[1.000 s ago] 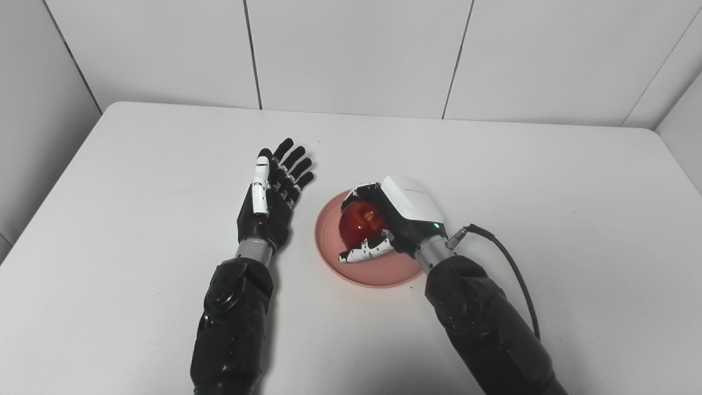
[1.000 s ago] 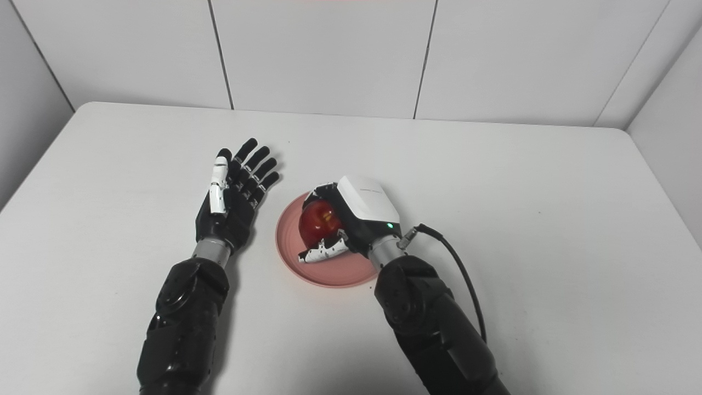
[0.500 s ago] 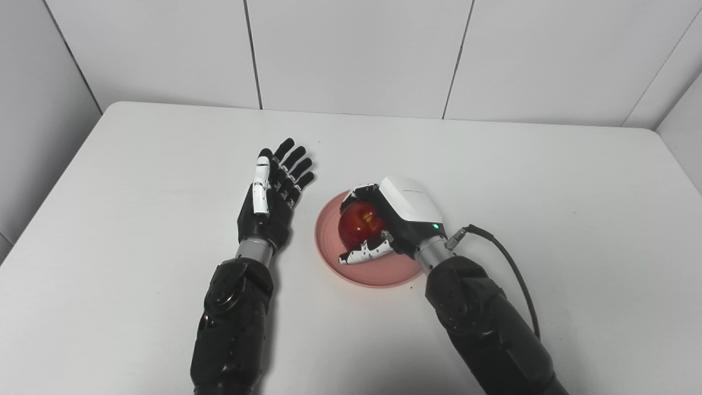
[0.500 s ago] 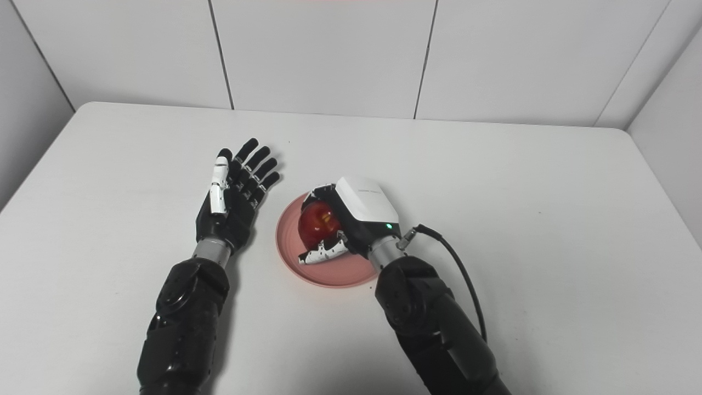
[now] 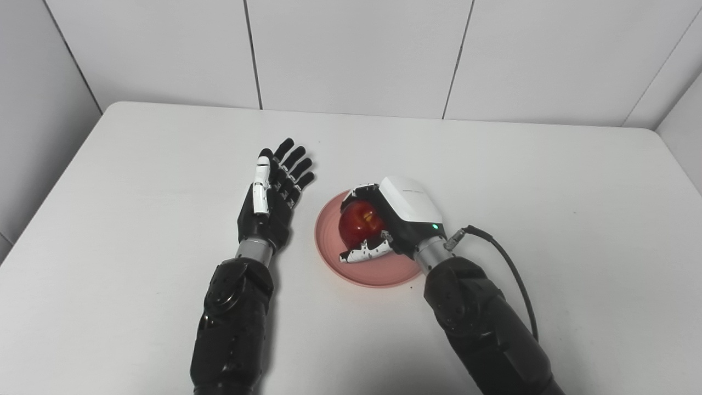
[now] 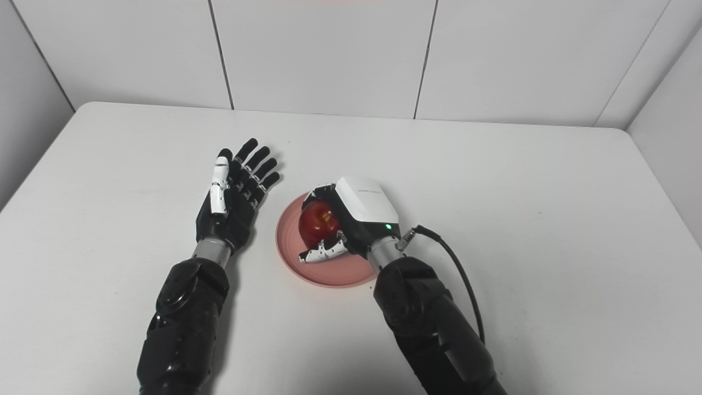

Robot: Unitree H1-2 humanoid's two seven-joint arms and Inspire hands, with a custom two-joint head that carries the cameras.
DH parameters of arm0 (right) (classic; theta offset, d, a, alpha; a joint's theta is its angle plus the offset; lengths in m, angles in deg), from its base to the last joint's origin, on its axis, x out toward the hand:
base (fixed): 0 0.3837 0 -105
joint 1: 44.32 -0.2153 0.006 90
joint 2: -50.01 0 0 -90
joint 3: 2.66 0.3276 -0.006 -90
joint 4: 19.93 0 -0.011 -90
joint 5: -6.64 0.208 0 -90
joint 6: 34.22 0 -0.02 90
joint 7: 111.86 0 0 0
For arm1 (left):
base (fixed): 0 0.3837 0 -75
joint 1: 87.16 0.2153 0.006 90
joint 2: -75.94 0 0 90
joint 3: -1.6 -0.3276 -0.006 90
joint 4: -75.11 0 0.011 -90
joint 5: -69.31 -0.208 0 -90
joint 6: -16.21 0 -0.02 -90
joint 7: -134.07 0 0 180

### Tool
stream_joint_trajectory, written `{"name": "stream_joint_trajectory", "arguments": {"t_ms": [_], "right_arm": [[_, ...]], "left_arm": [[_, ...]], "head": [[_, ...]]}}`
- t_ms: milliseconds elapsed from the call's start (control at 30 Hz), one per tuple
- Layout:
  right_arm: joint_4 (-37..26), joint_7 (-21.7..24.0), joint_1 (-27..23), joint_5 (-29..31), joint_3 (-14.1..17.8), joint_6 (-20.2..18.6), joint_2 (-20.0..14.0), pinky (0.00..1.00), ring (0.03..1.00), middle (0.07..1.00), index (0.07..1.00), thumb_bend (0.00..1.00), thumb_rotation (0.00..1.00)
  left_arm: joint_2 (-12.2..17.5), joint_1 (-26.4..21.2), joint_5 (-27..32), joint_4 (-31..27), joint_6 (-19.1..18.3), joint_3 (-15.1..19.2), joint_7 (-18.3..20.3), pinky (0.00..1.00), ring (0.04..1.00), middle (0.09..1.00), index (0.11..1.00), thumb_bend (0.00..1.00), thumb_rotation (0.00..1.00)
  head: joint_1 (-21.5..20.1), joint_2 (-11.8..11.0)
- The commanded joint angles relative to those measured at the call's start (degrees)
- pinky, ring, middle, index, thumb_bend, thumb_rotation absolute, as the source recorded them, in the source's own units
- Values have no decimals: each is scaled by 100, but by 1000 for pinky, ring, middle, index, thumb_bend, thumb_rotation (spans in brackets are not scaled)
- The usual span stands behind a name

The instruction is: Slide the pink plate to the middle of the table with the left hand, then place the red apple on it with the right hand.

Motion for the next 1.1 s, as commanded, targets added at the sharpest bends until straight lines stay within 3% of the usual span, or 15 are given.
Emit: {"name": "stream_joint_trajectory", "arguments": {"t_ms": [0, 133, 233, 367, 800, 1067], "right_arm": [[-140, 42, -121, -65, 70, -42, 52, 370, 492, 596, 641, 899, 267], [-190, 99, -103, -89, 111, -52, 71, 388, 519, 624, 676, 969, 316], [-229, 141, -101, -166, 114, -37, 62, 463, 586, 675, 694, 999, 378], [-262, 112, -73, -237, 161, -35, 102, 498, 612, 695, 708, 1000, 453], [-426, 24, 90, -188, 410, 45, 255, 572, 684, 759, 759, 1000, 517], [-665, 54, 141, -226, 495, 40, 232, 739, 818, 847, 872, 1000, 599]], "left_arm": [[-3, 4, 1, 39, -72, -10, -33, 887, 883, 885, 864, 380, 1000], [-1, 5, 0, 39, -72, -9, -37, 886, 881, 885, 865, 376, 1000], [7, 10, 4, 31, -74, -18, -20, 887, 882, 886, 868, 379, 1000], [1, 12, 24, 26, -91, -4, -29, 889, 881, 883, 866, 377, 1000], [8, 7, 20, 52, -74, 11, -37, 880, 876, 880, 863, 384, 1000], [29, 7, 10, 52, -75, 8, -28, 875, 872, 875, 859, 382, 1000]], "head": [[6, 8], [2, 11], [3, 16], [-16, 26], [-42, 29], [-70, 25]]}}
